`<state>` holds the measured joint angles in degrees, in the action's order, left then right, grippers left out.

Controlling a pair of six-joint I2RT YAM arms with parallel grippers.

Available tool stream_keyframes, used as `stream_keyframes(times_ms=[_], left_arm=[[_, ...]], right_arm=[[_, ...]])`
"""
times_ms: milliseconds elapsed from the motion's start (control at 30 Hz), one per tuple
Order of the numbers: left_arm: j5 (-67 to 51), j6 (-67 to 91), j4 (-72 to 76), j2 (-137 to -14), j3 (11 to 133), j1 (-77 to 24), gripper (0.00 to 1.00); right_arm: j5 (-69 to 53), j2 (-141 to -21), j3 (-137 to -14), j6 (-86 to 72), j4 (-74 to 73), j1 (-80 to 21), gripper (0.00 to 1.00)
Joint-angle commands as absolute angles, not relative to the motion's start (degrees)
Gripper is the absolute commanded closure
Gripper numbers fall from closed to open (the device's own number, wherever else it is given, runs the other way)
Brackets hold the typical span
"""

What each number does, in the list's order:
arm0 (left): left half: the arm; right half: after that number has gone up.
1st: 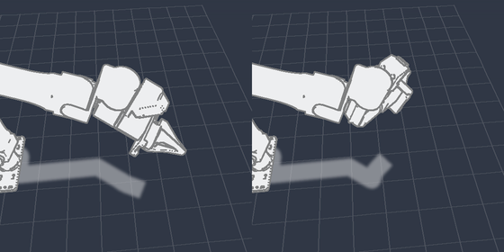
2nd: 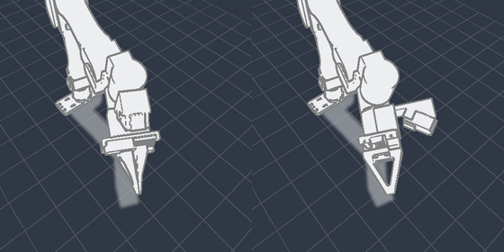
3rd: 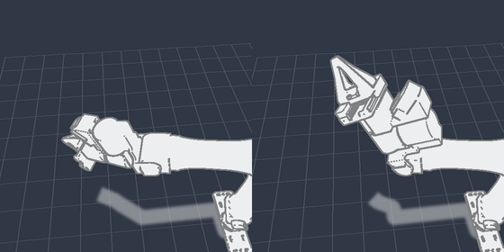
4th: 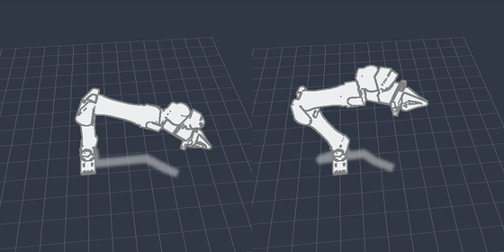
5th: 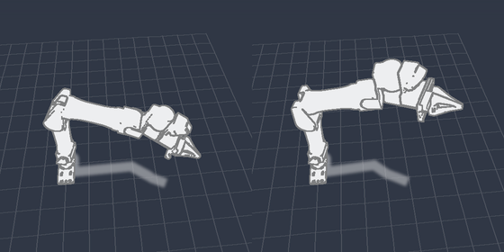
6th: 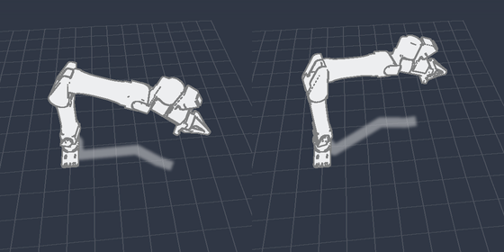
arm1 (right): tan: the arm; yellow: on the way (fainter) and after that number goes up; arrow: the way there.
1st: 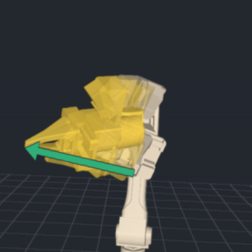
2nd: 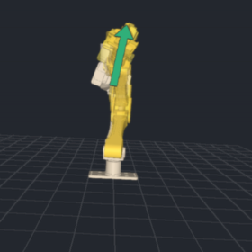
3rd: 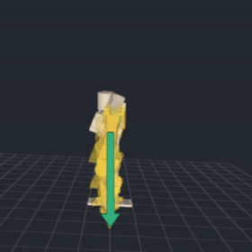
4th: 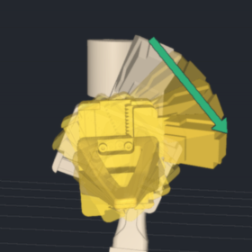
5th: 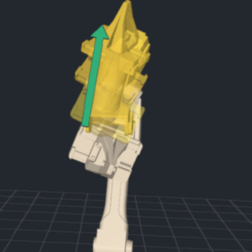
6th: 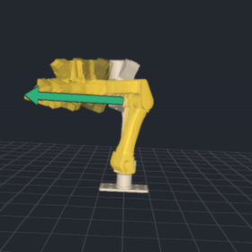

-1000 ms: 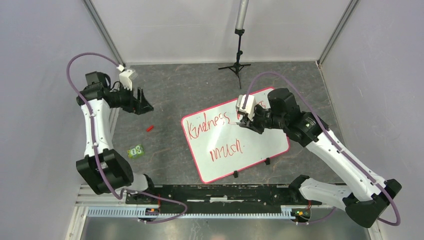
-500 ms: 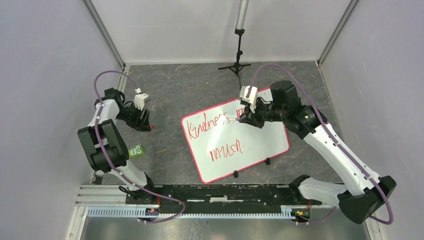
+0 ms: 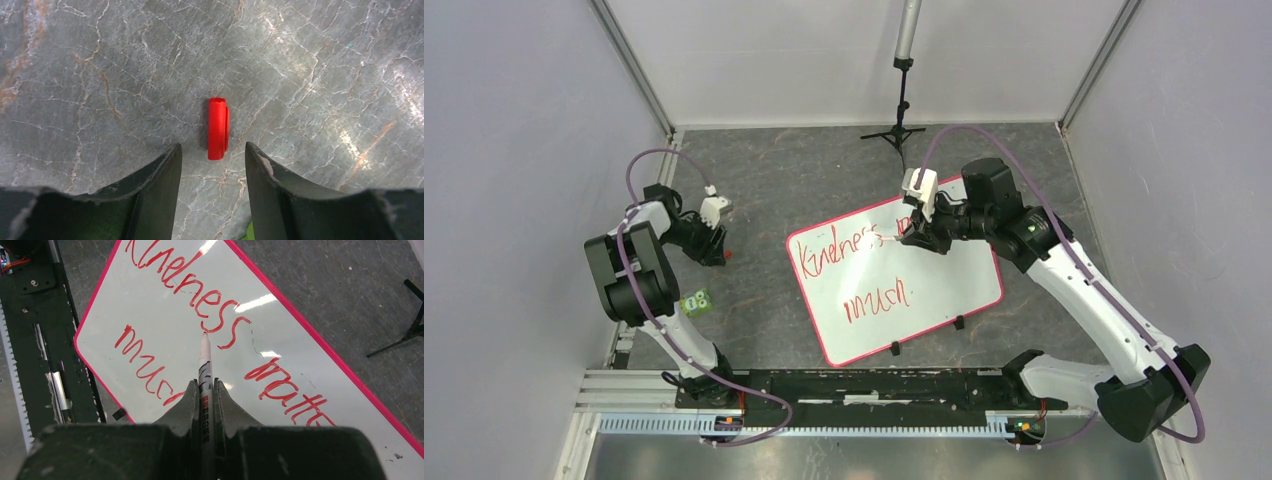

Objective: Write a sentence on the whiteboard
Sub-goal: Pick up the pen cap from the center of the board, then insert the whiteboard marker without the cap into the pen cap.

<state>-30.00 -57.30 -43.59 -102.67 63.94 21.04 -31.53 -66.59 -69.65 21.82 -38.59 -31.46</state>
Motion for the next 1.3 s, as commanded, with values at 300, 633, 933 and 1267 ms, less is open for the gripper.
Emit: stream_keyframes(times_ms=[300, 633, 933, 1267], left_arm=[[-27.02, -66.54, -36.43, -101.13, 55.30, 18.22, 0.67], [-23.03, -70.73, -38.29, -98.38, 52.87, 15.67, 0.82], [-35.56, -56.49, -48.28, -86.28, 61.76, 16.96, 0.97], [-35.72, -40.20, -59.73, -73.52, 82.86, 2.63, 0.98]], right_arm=[[-32.66, -68.52, -74.18, 19.65, -37.81, -31.01, 0.99], [-32.75, -69.35, -76.46, 19.07, -38.21, -30.96, 1.00], [-32.35, -70.30, -78.66, 17.75, -37.85, -30.09, 1.00], [-45.02, -70.84, -78.72, 12.66, -34.79, -23.78, 1.00]])
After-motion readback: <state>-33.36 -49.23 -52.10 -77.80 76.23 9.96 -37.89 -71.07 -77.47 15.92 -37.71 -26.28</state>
